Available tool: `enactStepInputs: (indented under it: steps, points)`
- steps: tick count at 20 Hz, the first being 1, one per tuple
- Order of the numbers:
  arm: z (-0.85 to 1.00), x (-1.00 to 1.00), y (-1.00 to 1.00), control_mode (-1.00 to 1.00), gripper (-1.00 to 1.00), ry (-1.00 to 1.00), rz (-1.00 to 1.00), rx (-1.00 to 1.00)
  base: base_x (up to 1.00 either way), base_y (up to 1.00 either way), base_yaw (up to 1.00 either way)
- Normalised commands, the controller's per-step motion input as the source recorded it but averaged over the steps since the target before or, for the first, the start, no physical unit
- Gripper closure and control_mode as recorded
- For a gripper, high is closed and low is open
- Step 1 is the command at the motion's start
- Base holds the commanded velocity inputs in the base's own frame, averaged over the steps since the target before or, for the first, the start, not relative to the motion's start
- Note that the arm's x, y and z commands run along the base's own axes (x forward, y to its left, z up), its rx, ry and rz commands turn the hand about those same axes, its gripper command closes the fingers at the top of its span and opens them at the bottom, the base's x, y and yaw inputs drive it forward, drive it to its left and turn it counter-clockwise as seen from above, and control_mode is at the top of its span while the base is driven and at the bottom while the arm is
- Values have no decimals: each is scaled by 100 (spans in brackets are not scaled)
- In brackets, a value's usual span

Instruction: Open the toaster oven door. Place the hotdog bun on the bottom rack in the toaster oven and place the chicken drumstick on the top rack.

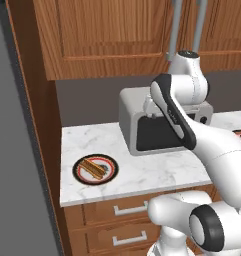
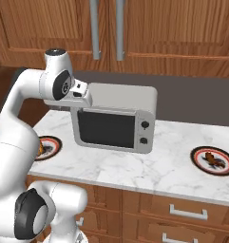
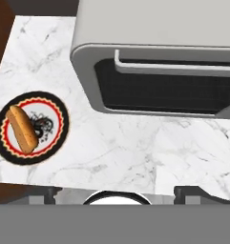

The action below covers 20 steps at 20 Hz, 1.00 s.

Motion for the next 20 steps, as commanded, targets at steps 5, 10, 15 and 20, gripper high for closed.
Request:
enactStepInputs:
  steps: [5,10,15,20]
  points:
    - [0,0,0,100,-100,0,0,0,8,45,-2]
    - [0,0,0,100,-100,0,0,0,23,43,0]
    - [0,0,0,100,-100,0,0,0,30,42,0]
    - [0,0,0,100,-100,0,0,0,42,30,0]
